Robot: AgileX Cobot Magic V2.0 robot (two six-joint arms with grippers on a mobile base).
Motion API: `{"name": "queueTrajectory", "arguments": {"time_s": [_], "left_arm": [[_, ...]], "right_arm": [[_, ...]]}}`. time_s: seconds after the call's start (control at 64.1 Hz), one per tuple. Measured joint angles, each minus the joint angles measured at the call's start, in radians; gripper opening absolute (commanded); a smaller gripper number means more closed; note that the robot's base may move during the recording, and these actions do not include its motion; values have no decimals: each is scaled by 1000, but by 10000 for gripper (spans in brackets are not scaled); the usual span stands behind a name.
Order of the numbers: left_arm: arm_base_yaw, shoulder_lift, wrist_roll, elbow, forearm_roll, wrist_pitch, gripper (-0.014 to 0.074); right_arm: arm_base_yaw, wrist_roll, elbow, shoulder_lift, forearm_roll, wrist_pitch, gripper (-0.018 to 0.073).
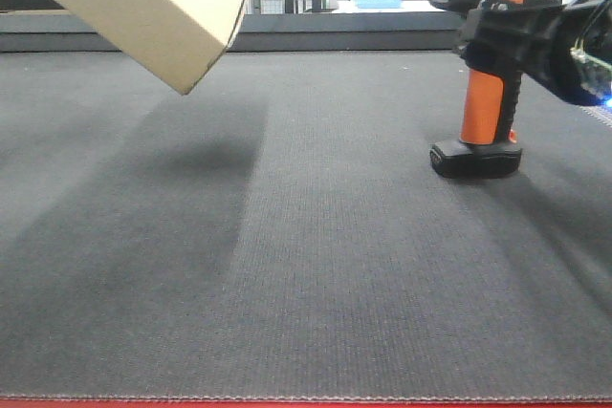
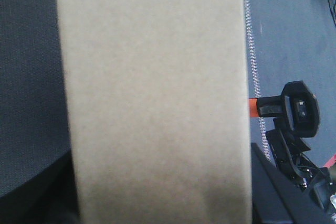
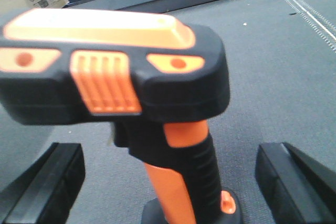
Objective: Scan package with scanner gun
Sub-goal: 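Lift the orange scanner gun with the right gripper toward the box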
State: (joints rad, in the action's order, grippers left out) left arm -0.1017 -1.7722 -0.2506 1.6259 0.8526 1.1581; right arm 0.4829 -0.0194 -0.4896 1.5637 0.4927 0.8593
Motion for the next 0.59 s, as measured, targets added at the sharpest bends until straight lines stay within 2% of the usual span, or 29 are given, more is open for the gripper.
{"name": "queueTrajectory", "arguments": {"time_s": [0.593], "left_arm": [[0,-2,0,0,-2,-2,-111]], "right_arm": [[0,0,-103,102,0,-6,568]]}}
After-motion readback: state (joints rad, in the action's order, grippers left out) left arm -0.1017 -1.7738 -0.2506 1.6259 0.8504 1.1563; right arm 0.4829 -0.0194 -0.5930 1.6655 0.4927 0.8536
